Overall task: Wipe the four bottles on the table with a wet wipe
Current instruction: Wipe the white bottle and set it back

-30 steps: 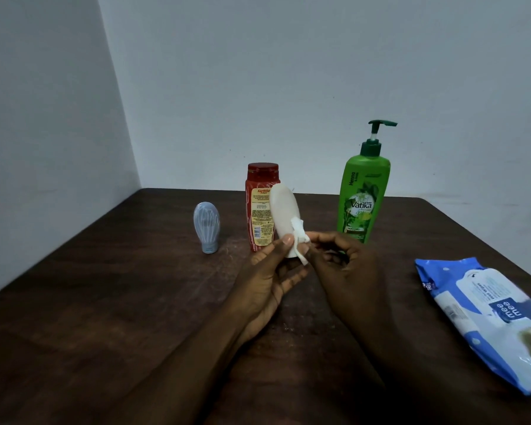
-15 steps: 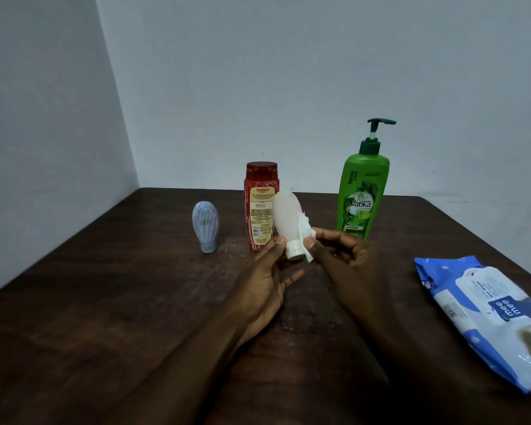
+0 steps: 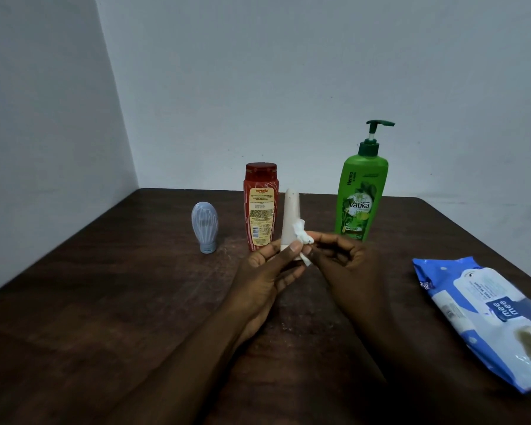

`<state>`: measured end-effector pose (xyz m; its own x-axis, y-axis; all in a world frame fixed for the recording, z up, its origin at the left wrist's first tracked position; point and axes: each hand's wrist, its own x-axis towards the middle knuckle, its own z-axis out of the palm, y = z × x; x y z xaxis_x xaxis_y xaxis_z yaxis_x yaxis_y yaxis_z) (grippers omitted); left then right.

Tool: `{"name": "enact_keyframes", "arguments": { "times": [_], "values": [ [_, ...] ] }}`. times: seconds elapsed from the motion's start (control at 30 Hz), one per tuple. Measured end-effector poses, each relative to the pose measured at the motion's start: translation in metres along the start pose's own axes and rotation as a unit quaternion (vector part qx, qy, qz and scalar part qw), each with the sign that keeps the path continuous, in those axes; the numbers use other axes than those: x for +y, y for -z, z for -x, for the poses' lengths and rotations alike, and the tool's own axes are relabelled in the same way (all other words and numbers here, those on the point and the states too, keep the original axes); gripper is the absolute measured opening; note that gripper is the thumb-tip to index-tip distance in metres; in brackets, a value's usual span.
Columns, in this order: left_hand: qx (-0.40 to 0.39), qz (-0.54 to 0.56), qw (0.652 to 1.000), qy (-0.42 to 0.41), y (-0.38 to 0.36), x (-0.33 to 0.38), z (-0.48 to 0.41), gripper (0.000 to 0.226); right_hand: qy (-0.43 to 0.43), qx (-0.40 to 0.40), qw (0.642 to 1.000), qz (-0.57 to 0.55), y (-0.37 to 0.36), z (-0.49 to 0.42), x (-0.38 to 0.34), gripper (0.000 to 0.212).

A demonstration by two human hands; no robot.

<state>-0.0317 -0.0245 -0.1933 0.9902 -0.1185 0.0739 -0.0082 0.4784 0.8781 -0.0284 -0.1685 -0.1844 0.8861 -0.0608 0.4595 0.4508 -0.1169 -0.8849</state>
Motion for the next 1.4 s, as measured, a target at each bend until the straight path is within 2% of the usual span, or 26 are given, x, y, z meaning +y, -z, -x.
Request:
{"name": "enact_keyframes", "arguments": {
  "times": [0.13, 0.33, 0.57, 0.77, 1.07, 1.3, 1.4],
  "values": [
    [-0.015, 0.030, 0.999, 0.016, -0.003, 0.000, 0.000, 0.026, -0.020, 0.012, 0.999, -0.028, 0.002, -0.001, 0.001, 0.020],
    [-0.033, 0.066, 0.997, 0.017, -0.003, 0.000, 0.000, 0.032, 0.034, 0.002, 0.999, -0.027, 0.001, 0.000, -0.002, 0.022],
    [-0.035, 0.045, 0.998, 0.034, -0.001, -0.003, -0.003, 0.040, -0.069, 0.022, 0.993, -0.090, 0.004, -0.005, 0.003, 0.020],
    [-0.042, 0.039, 0.998, 0.025, 0.003, -0.003, -0.005, 0.035, -0.012, -0.007, 0.999, -0.030, 0.002, 0.002, -0.002, 0.022],
    [-0.058, -0.011, 0.998, 0.011, 0.005, -0.009, -0.009, 0.034, 0.005, 0.018, 1.000, -0.015, 0.002, -0.020, -0.006, 0.020],
    [-0.062, -0.013, 0.998, 0.023, 0.001, -0.009, -0.007, 0.044, 0.065, 0.028, 0.995, 0.074, 0.006, -0.057, -0.018, 0.019],
    [-0.060, 0.003, 0.998, 0.026, 0.001, -0.007, -0.007, 0.048, 0.085, 0.005, 0.991, 0.105, 0.007, -0.055, -0.015, 0.018]
  ]
}}
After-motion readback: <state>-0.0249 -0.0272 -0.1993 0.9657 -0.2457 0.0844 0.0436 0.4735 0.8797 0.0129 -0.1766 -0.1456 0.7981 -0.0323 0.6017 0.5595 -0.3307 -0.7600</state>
